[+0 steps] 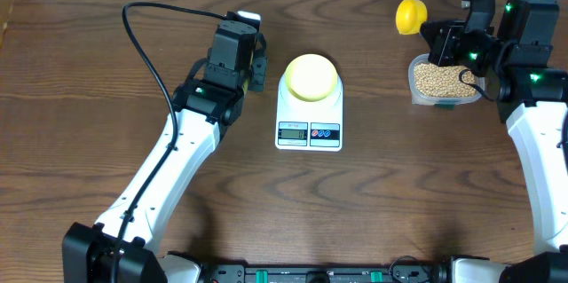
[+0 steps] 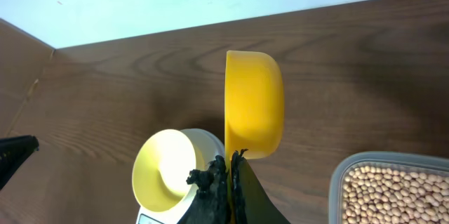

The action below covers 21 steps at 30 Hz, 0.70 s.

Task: Scoop item into bowl and weigh 50g on scale
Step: 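Withdraw the left gripper from the scale to the left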

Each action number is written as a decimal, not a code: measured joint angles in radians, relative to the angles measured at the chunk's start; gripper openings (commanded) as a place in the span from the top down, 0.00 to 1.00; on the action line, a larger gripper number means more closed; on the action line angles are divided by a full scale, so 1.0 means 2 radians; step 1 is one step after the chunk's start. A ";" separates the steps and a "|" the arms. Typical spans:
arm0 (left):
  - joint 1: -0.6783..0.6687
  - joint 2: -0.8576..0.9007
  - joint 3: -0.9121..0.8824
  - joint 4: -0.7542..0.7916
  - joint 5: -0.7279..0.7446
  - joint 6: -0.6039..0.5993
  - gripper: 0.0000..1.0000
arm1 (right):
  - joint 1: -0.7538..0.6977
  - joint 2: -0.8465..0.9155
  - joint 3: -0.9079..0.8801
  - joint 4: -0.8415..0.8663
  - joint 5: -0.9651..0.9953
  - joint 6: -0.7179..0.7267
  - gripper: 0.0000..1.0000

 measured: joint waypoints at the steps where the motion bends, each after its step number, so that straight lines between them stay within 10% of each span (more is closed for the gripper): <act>1: 0.000 0.000 0.000 0.000 0.000 0.000 0.92 | 0.000 0.000 0.000 0.000 0.002 0.000 0.99; 8: 0.000 0.000 0.000 -0.001 0.000 0.000 0.77 | 0.000 0.000 0.000 0.000 0.008 0.000 0.99; 10: 0.000 0.000 0.000 -0.003 0.000 -0.002 0.62 | 0.000 0.000 0.000 0.000 0.008 -0.002 0.99; 13: 0.000 0.000 0.000 -0.003 0.000 0.001 0.02 | 0.000 0.000 0.000 -0.001 0.009 -0.004 0.99; 21: 0.000 0.000 0.000 -0.042 0.007 0.001 0.02 | 0.000 0.000 0.000 -0.001 0.009 -0.008 0.99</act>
